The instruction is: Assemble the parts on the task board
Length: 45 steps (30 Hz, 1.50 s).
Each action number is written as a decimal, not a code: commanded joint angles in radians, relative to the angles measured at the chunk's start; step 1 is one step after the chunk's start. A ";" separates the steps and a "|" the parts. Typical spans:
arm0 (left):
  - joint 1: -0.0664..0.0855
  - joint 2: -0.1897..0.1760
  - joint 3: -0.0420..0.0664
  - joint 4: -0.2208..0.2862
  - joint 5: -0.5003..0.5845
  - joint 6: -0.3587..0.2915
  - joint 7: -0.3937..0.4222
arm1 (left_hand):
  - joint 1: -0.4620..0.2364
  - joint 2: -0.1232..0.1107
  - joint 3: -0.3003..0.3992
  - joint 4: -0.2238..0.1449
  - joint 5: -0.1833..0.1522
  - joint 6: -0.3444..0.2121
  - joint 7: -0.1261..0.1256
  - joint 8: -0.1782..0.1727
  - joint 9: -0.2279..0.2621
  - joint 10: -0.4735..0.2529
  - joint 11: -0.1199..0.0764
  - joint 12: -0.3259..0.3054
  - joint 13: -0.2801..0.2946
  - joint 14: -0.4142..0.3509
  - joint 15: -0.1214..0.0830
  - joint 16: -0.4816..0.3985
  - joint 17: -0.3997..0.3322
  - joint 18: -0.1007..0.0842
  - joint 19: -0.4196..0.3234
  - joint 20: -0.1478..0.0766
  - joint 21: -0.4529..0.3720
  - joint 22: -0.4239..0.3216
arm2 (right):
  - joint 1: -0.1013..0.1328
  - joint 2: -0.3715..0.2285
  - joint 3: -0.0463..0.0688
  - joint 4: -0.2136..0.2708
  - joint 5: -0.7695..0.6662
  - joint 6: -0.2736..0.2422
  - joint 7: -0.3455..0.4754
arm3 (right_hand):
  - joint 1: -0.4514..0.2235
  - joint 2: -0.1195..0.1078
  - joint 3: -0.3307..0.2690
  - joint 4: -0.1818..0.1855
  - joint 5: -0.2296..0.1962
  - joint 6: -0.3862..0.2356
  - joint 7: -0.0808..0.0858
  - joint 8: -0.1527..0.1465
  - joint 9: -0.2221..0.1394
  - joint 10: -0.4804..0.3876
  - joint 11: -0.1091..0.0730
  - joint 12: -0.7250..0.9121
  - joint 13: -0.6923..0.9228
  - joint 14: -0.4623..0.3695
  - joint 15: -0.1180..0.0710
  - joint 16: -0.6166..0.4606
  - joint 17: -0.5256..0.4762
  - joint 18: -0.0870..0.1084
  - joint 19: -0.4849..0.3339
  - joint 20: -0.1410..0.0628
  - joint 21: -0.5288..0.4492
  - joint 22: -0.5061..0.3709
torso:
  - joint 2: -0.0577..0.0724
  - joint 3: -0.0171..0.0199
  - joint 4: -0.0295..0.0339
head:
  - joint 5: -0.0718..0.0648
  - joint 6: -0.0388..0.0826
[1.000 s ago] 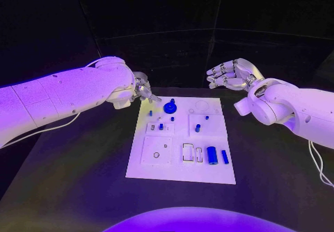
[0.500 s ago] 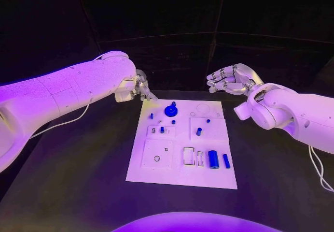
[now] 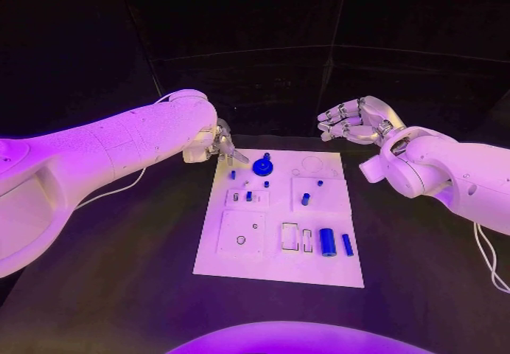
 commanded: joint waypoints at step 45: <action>-0.022 0.016 0.000 -0.016 -0.044 0.075 0.001 | 0.096 0.064 0.002 -0.032 0.000 0.037 -0.005 0.023 -0.016 0.022 -0.006 0.031 0.009 0.104 -0.011 0.006 0.263 -0.019 0.019 0.000 0.027 0.031 | 0.002 0.004 0.001 -0.004 0.003 0.009 0.008 | -0.007 -0.002 0.010 -0.002 0.003 0.000 0.011 0.003 -0.002 0.004 0.003 -0.003 -0.004 0.000 0.003 -0.007 -0.002 0.003 0.008 0.001 -0.010 -0.003 | -0.001 0.0008 0.0008 | 0.000 -0.008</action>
